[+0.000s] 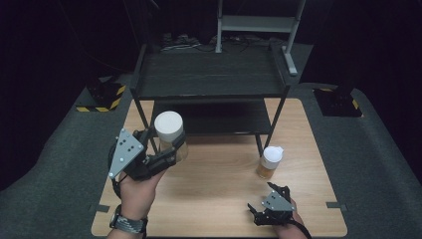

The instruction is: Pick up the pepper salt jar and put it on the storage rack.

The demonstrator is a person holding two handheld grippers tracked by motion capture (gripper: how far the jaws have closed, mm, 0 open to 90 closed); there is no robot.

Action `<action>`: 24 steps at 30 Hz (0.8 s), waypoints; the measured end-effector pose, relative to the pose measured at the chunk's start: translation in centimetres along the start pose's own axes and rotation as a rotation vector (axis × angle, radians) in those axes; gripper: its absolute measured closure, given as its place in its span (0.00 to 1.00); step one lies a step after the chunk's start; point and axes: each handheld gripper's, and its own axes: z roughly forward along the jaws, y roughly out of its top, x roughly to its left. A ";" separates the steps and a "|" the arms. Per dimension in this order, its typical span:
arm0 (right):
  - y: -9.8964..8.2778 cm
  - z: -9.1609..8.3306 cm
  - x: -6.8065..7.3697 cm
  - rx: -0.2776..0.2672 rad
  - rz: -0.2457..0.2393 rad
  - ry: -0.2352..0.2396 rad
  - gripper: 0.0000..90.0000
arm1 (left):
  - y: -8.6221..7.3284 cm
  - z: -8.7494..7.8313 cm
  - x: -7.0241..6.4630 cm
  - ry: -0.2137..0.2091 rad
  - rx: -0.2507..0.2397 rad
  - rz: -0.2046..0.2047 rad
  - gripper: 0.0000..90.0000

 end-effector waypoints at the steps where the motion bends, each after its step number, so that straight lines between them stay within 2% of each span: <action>1: 0.0 0.0 0.0 0.000 0.000 0.000 0.00 | 0.2 0.1 0.0 0.001 -0.003 -0.004 0.38; 10: -0.1 0.0 -0.1 -0.005 0.002 0.001 0.00 | 2.2 1.1 0.8 0.010 -0.020 -0.003 0.38; 13: -0.1 0.0 -0.1 -0.006 0.003 0.001 0.00 | 2.9 1.6 1.2 0.012 -0.028 -0.021 0.38; 15: -0.1 0.0 -0.1 -0.007 0.003 0.001 0.00 | 3.7 2.0 1.3 0.022 -0.031 -0.008 0.38; 20: -0.1 0.0 -0.1 -0.007 0.002 0.001 0.00 | 4.4 2.7 1.7 0.029 -0.037 -0.017 0.38; 24: -0.2 -0.1 -0.1 -0.010 0.006 0.001 0.00 | 5.1 3.6 2.2 0.045 -0.039 0.002 0.38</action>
